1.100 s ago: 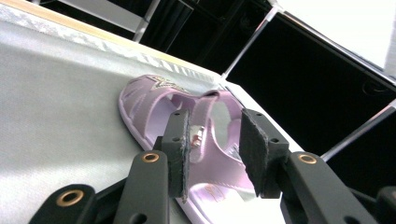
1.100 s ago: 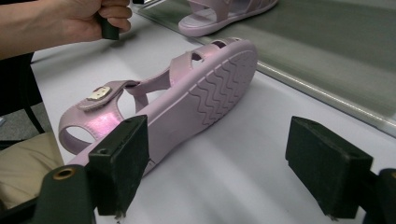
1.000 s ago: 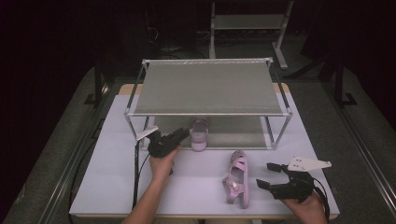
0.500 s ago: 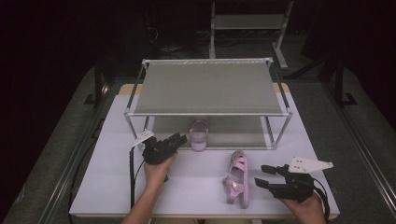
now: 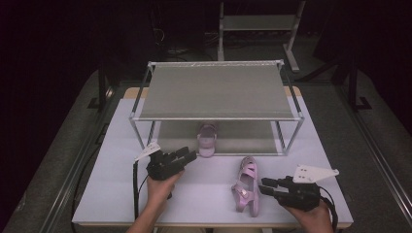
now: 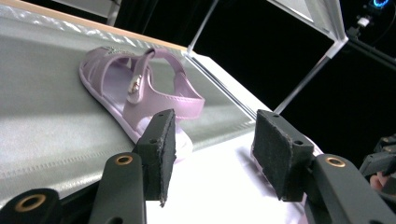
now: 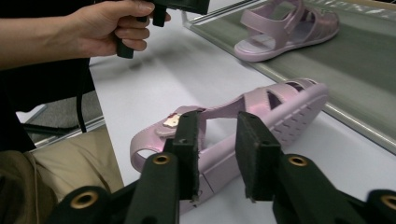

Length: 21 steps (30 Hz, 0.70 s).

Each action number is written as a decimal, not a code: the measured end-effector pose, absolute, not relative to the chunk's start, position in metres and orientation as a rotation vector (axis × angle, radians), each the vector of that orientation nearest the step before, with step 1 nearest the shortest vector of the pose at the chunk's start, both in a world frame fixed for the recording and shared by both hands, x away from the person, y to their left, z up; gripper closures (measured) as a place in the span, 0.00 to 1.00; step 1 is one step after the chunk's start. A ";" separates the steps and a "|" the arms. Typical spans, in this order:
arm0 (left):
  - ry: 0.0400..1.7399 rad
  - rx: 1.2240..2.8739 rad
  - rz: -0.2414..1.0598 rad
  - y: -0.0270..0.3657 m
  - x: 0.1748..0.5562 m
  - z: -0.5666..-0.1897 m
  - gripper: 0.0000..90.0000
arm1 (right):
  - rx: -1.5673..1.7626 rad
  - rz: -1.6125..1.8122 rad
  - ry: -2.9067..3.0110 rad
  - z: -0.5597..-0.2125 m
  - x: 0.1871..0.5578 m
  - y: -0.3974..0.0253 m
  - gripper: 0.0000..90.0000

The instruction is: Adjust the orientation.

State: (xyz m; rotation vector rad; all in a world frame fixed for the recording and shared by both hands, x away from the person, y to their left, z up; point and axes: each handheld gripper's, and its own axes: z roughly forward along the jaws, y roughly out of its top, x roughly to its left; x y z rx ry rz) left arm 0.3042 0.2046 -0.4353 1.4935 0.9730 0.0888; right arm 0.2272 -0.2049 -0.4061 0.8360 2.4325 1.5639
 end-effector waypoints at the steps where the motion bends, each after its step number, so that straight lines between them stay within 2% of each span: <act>1: 0.973 1.494 0.089 0.205 0.304 -0.435 0.53 | 0.836 1.564 2.433 -0.406 0.227 -0.205 0.78; 4: 0.966 1.501 0.084 0.208 0.299 -0.433 0.51 | 0.809 1.551 2.460 -0.406 0.227 -0.199 0.82; 17: 0.967 1.527 0.089 0.229 0.281 -0.430 0.39 | 0.794 1.479 2.505 -0.410 0.229 -0.183 0.84; 21: 0.973 1.518 0.092 0.239 0.276 -0.432 0.38 | 0.796 1.466 2.514 -0.412 0.229 -0.180 0.85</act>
